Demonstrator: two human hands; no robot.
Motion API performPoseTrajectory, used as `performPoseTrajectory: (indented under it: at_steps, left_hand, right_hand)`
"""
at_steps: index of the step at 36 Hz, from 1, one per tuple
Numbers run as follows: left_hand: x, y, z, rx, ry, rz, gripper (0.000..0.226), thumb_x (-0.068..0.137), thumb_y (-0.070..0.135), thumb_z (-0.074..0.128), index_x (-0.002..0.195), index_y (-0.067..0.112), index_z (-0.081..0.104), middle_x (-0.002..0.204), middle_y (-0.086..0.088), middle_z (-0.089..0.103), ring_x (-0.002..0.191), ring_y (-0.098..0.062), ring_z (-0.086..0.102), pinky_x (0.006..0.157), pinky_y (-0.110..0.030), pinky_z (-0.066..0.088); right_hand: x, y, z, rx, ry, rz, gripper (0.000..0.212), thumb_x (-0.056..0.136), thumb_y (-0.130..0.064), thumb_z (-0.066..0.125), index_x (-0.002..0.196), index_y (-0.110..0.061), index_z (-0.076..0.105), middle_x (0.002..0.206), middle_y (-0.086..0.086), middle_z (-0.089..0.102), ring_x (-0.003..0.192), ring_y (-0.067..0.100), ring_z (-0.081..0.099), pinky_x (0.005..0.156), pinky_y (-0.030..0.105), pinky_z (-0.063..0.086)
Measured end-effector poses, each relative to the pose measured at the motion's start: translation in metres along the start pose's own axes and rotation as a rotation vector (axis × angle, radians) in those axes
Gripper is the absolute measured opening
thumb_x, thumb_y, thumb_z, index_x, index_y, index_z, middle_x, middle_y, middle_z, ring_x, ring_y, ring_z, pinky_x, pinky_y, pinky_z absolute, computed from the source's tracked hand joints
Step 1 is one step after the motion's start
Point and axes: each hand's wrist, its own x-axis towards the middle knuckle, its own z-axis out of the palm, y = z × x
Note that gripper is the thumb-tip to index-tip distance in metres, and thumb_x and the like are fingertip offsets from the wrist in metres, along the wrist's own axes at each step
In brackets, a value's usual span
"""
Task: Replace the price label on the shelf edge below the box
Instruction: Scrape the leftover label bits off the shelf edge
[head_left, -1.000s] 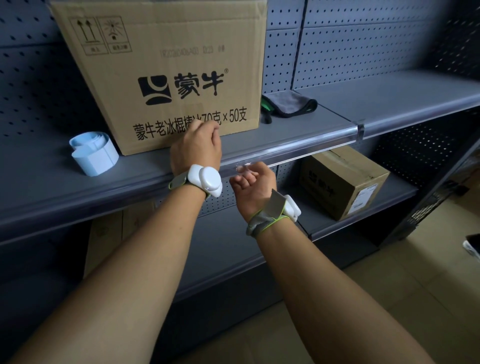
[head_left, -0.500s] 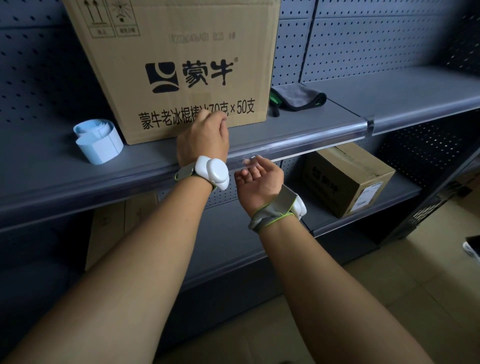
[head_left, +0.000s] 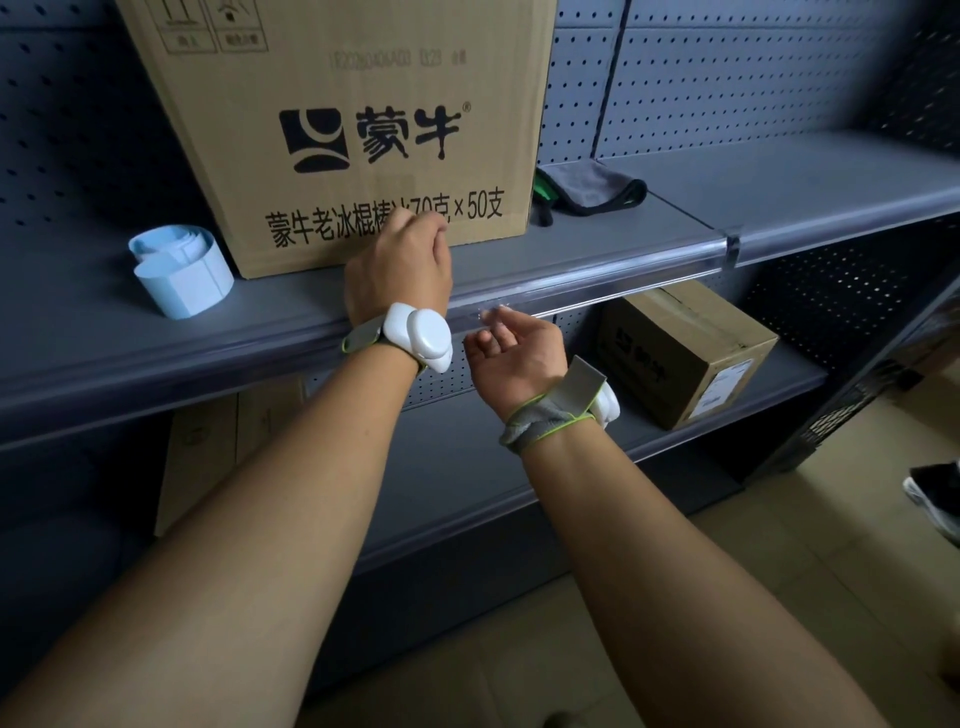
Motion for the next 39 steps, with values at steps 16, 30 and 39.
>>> performPoseTrajectory:
  at_steps: [16,30,39]
  left_hand:
    - [-0.0007,-0.0021,-0.0010,0.000,0.017,-0.017,0.020,0.093,0.022,0.048,0.099,0.025,0.067,0.097,0.000,0.063,0.067,-0.025,0.058,0.052,-0.026,0.029]
    - [-0.0019,0.0012,-0.0041,0.003,0.004,-0.025,0.022,0.095,0.023,0.046,0.102,0.024,0.067,0.101,0.000,0.063,0.069,-0.026,0.059,0.052,-0.027,0.032]
    - [-0.0011,0.0008,-0.0020,0.015,0.013,-0.025,0.021,0.093,0.023,0.047,0.101,0.025,0.067,0.101,0.000,0.063,0.070,-0.027,0.060,0.053,-0.027,0.031]
  right_hand:
    - [0.0033,0.0001,-0.0042,-0.006,-0.046,0.007,0.014,0.088,-0.007,0.052,0.074,-0.008,0.052,0.062,0.006,0.054,0.048,0.017,0.040,0.055,0.027,0.043]
    - [0.0002,-0.0012,-0.0099,0.015,-0.117,0.018,0.013,0.088,-0.012,0.051,0.076,-0.008,0.054,0.067,0.008,0.056,0.052,0.020,0.043,0.061,0.029,0.045]
    - [-0.0006,-0.0023,-0.0038,-0.013,-0.061,0.044,0.013,0.087,-0.003,0.050,0.076,-0.006,0.055,0.062,0.006,0.054,0.050,0.018,0.040,0.058,0.028,0.043]
